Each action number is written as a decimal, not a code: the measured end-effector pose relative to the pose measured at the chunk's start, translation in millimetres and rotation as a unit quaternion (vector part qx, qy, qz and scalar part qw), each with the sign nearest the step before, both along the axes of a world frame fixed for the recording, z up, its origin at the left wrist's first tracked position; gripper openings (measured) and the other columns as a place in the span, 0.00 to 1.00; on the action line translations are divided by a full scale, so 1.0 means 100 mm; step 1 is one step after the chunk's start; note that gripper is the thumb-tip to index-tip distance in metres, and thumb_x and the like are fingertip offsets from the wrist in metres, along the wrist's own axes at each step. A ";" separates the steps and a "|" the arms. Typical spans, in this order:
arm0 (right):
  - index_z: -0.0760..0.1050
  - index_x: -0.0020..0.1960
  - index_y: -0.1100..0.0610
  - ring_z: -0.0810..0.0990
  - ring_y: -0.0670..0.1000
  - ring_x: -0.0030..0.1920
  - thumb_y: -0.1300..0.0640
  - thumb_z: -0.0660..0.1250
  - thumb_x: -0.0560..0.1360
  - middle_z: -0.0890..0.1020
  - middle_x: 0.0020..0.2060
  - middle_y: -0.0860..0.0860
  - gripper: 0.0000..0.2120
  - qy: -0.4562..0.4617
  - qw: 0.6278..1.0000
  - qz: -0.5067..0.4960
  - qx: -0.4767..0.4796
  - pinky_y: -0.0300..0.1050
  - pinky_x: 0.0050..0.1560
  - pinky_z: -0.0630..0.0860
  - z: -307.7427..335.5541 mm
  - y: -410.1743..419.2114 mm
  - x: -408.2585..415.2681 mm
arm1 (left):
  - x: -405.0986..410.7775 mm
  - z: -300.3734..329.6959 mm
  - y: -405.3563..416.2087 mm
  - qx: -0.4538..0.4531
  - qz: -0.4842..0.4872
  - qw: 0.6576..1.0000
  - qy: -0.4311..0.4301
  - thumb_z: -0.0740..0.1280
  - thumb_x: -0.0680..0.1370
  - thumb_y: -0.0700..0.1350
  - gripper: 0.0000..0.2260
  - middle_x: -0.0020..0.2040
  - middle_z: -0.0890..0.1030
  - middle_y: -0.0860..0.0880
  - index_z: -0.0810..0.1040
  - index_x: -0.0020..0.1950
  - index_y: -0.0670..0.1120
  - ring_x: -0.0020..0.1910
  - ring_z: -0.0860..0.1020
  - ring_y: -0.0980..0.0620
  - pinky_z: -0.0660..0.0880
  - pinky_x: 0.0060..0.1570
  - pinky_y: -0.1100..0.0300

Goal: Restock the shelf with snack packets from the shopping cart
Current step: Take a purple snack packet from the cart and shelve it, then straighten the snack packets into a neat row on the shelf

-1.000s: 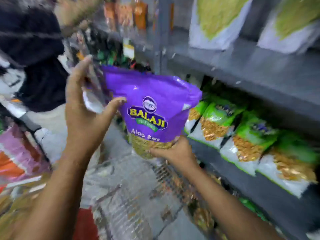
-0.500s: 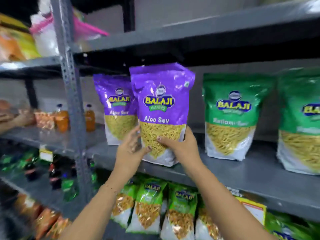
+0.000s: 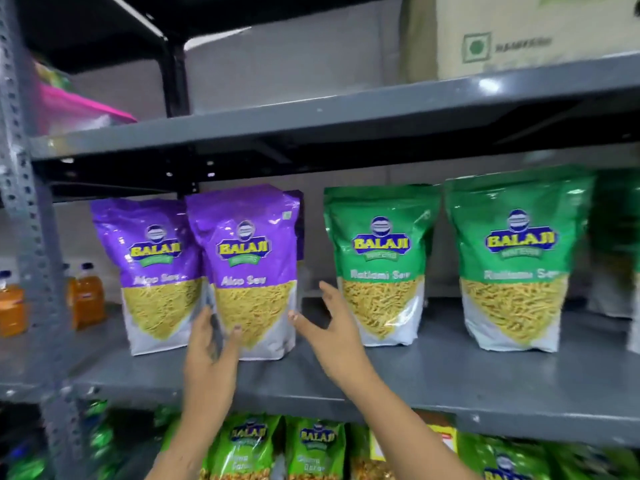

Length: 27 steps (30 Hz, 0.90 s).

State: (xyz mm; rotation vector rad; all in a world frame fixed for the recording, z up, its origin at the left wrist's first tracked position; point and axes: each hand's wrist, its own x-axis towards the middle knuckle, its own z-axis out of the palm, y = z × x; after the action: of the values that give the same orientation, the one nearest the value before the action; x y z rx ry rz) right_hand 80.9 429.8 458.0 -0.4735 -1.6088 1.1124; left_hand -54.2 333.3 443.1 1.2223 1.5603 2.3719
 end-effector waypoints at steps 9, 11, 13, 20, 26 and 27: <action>0.75 0.55 0.55 0.79 0.54 0.57 0.69 0.66 0.76 0.81 0.55 0.58 0.12 0.153 0.934 -0.317 0.054 0.30 0.52 0.75 0.14 0.59 3.14 | 2.77 0.28 0.95 -0.047 -0.384 0.908 -0.160 0.64 0.78 0.41 0.09 0.59 0.80 0.54 0.79 0.55 0.50 0.65 0.74 0.52 0.64 0.70 0.54; 0.72 0.59 0.52 0.77 0.57 0.62 0.65 0.67 0.76 0.78 0.60 0.56 0.15 0.097 0.940 -0.326 0.023 0.36 0.56 0.74 0.11 0.95 3.25 | 2.84 0.30 1.25 -0.088 -0.389 0.903 -0.162 0.63 0.79 0.43 0.12 0.64 0.76 0.51 0.74 0.62 0.50 0.68 0.70 0.50 0.62 0.70 0.54; 0.68 0.66 0.55 0.73 0.58 0.67 0.65 0.67 0.76 0.74 0.66 0.58 0.20 0.041 0.955 -0.294 -0.024 0.46 0.64 0.71 0.04 1.18 3.28 | 2.88 0.32 1.55 -0.123 -0.366 0.908 -0.161 0.65 0.78 0.48 0.23 0.70 0.70 0.51 0.65 0.72 0.47 0.71 0.67 0.50 0.61 0.71 0.54; 0.59 0.76 0.55 0.68 0.55 0.72 0.61 0.62 0.80 0.69 0.72 0.56 0.26 -0.077 0.976 -0.160 -0.129 0.45 0.60 0.66 -0.11 1.26 3.23 | 2.79 0.13 2.00 -0.191 -0.340 0.913 -0.122 0.65 0.75 0.59 0.25 0.67 0.76 0.51 0.71 0.68 0.49 0.64 0.74 0.49 0.69 0.67 0.48; 0.59 0.76 0.50 0.69 0.52 0.72 0.59 0.64 0.79 0.70 0.73 0.51 0.28 -0.020 0.976 -0.182 -0.119 0.57 0.72 0.67 -0.21 1.32 3.27 | 2.93 0.11 1.94 -0.188 -0.334 0.923 -0.042 0.58 0.82 0.44 0.13 0.59 0.82 0.52 0.77 0.62 0.54 0.60 0.79 0.51 0.72 0.66 0.49; 0.60 0.76 0.50 0.70 0.53 0.72 0.59 0.63 0.79 0.70 0.73 0.52 0.27 -0.002 0.974 -0.191 -0.125 0.58 0.71 0.68 -0.21 1.33 3.28 | 2.95 0.10 1.95 -0.190 -0.327 0.925 -0.032 0.58 0.82 0.42 0.13 0.57 0.83 0.52 0.78 0.59 0.54 0.58 0.80 0.51 0.73 0.65 0.51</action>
State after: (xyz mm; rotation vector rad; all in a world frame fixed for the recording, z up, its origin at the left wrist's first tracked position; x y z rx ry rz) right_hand 409.0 562.5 437.5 -0.9098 -1.3127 1.0189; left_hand 240.8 528.2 453.4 1.2899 1.2404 1.5891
